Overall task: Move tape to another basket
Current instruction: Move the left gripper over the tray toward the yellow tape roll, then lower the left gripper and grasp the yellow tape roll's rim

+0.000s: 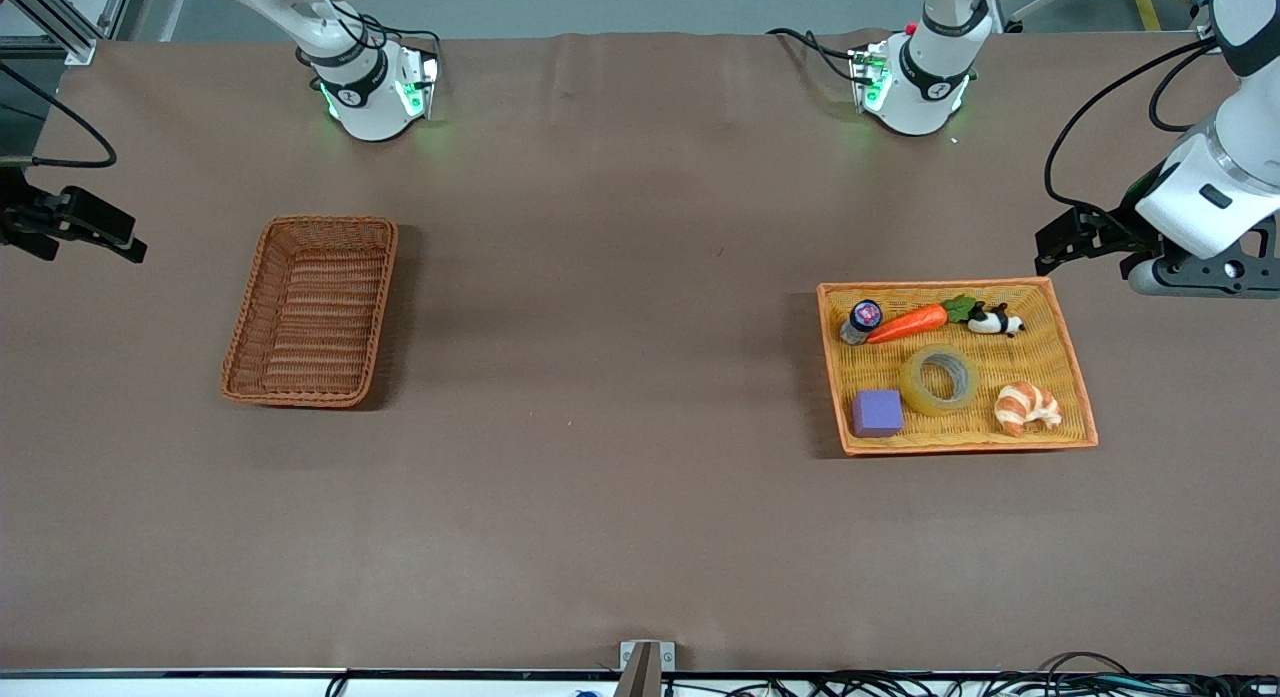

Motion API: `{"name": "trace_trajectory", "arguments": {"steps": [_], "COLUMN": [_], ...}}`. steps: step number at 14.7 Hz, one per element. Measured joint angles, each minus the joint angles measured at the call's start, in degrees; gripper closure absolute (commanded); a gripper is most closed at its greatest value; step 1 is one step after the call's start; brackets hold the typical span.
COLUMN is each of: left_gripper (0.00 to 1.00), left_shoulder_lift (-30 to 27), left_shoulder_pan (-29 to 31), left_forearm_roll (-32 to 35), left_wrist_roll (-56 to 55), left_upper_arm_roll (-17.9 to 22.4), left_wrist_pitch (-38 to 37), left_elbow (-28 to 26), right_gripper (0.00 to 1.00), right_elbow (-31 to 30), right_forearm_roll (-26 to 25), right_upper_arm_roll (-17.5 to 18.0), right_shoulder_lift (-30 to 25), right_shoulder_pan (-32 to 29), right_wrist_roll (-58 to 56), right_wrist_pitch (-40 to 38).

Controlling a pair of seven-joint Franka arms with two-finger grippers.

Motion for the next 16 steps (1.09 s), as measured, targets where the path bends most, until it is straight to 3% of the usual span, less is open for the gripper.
{"name": "trace_trajectory", "arguments": {"steps": [11, 16], "left_gripper": [0.00, 0.00], "left_shoulder_lift": [1.40, 4.86], "left_shoulder_pan": [0.15, 1.94], "left_forearm_roll": [0.48, 0.53], "left_wrist_roll": [0.34, 0.34], "left_upper_arm_roll": [0.02, 0.09], "left_wrist_pitch": [0.96, 8.01], "left_elbow": [-0.10, -5.11], "right_gripper": [0.00, 0.00], "right_elbow": [0.00, 0.00], "right_forearm_roll": [0.00, 0.00], "right_upper_arm_roll": [-0.01, -0.03], "right_shoulder_lift": [0.00, 0.00], "right_shoulder_pan": [0.00, 0.00], "right_wrist_roll": [0.00, 0.00], "right_wrist_pitch": [0.00, 0.00]}}
